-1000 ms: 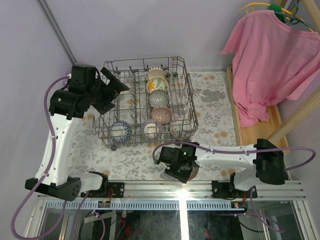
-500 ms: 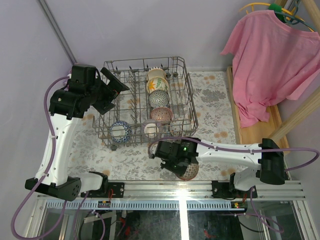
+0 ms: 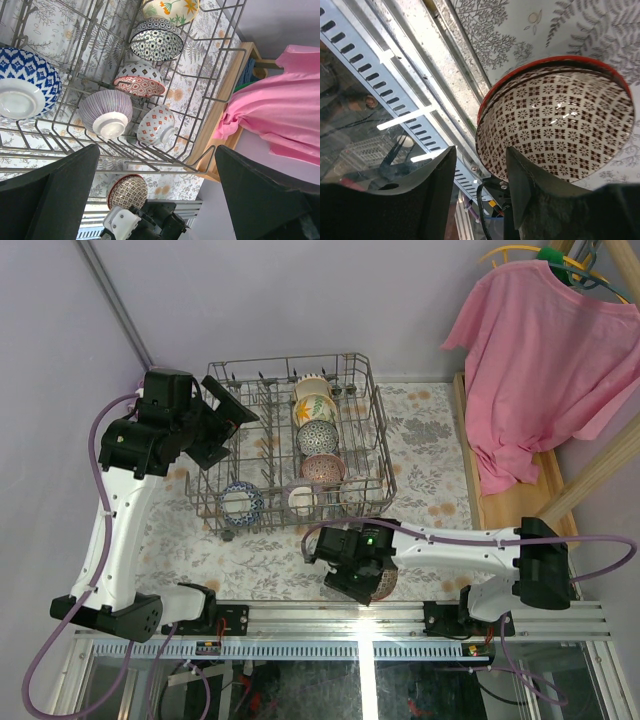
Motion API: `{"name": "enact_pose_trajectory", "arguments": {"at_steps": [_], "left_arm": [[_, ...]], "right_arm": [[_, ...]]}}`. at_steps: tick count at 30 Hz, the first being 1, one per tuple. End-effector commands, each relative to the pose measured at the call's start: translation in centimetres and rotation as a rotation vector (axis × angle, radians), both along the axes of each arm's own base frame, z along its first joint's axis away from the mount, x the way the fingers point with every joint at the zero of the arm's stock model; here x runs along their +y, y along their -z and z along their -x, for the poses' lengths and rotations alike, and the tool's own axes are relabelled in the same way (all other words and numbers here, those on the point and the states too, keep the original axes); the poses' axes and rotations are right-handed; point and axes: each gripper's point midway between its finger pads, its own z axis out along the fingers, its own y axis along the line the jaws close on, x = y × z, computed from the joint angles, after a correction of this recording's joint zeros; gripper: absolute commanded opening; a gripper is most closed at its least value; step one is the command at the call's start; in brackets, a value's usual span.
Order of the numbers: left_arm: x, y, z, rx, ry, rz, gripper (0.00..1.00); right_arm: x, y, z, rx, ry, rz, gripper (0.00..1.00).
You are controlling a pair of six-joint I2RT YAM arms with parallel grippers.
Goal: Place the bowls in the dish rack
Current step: Pick up the bowl from the center of the board.
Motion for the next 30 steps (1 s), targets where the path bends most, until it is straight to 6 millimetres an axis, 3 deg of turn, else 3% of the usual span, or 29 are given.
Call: {"name": "enact_pose_trajectory", "arguments": {"at_steps": [1, 11, 21, 25, 30], "left_arm": [[0.1, -0.7, 0.2, -0.032, -0.007, 0.01, 1.0], [0.2, -0.9, 0.2, -0.036, -0.009, 0.008, 1.0], [0.1, -1.0, 0.0, -0.034, -0.009, 0.009, 1.0], [0.1, -1.2, -0.1, -0.038, -0.007, 0.011, 1.0], [0.0, -1.2, -0.1, -0.036, -0.001, 0.011, 1.0]], "right_arm": [[0.0, 1.0, 1.5, 0.078, -0.044, 0.01, 0.51], [1.0, 2.0, 1.6, 0.104, -0.059, 0.02, 0.36], [1.3, 1.5, 1.1, 0.08, -0.058, 0.014, 0.05], [1.7, 0.3, 0.4, 0.044, -0.051, 0.006, 0.01], [2.8, -2.8, -0.8, -0.01, -0.018, -0.042, 0.0]]}}
